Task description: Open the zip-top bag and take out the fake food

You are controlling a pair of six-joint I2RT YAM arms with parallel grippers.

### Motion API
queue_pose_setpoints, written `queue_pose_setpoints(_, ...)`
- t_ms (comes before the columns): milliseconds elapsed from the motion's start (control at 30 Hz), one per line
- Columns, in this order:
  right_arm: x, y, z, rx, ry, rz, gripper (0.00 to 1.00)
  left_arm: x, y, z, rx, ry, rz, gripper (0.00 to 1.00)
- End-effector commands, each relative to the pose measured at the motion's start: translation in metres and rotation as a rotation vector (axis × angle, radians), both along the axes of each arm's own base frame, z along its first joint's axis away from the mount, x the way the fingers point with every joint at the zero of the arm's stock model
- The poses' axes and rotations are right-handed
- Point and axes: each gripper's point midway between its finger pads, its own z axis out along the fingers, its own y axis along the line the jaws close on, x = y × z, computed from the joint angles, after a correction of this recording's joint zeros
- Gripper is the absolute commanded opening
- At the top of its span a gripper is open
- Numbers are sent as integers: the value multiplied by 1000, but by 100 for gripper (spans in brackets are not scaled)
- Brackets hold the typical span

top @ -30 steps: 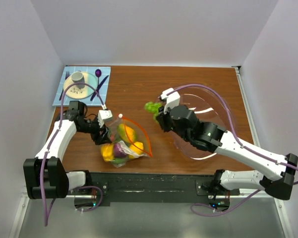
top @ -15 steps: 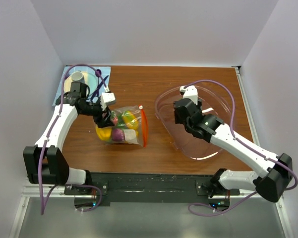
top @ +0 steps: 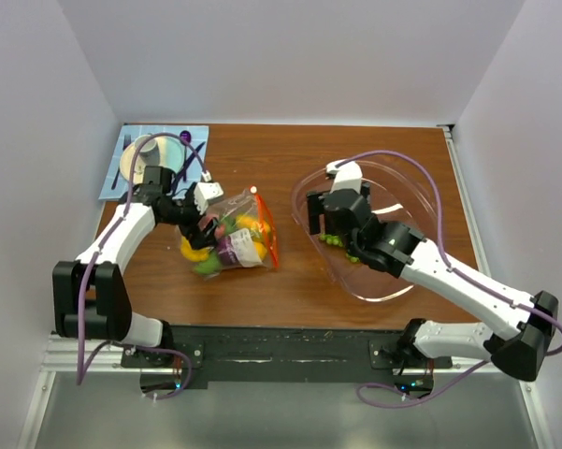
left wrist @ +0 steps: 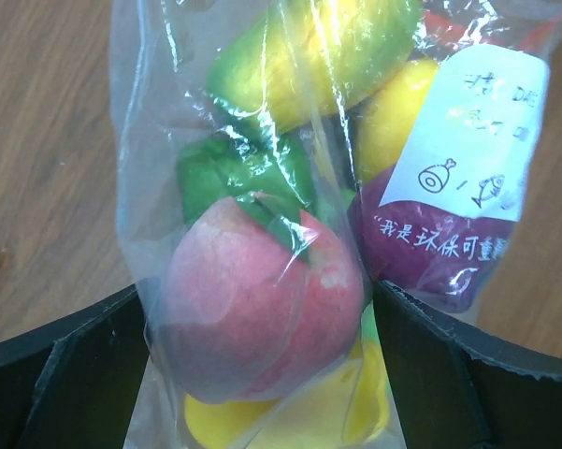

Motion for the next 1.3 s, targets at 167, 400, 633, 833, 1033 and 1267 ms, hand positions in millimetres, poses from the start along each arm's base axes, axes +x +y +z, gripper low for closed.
queue_pose_setpoints(167, -18, 94, -49, 175, 109, 201, 70, 21, 3, -37, 45, -45, -27, 100)
queue_pose_setpoints(400, -6, 115, -74, 112, 136, 229, 70, -28, 23, -77, 193, -37, -214, 98)
queue_pose_setpoints(633, 11, 145, -99, 20, 148, 294, 89, -51, 44, -81, 280, 4, -277, 97)
queue_pose_setpoints(833, 19, 164, -117, -41, 151, 366, 98, -58, 55, -83, 319, 39, -307, 95)
queue_pose_setpoints(1033, 17, 174, -128, -72, 175, 426, 99, -55, 57, -78, 330, 43, -301, 94)
queue_pose_setpoints(1267, -1, 169, -158, -26, 238, 449, 91, -25, 40, -40, 222, -5, -179, 100)
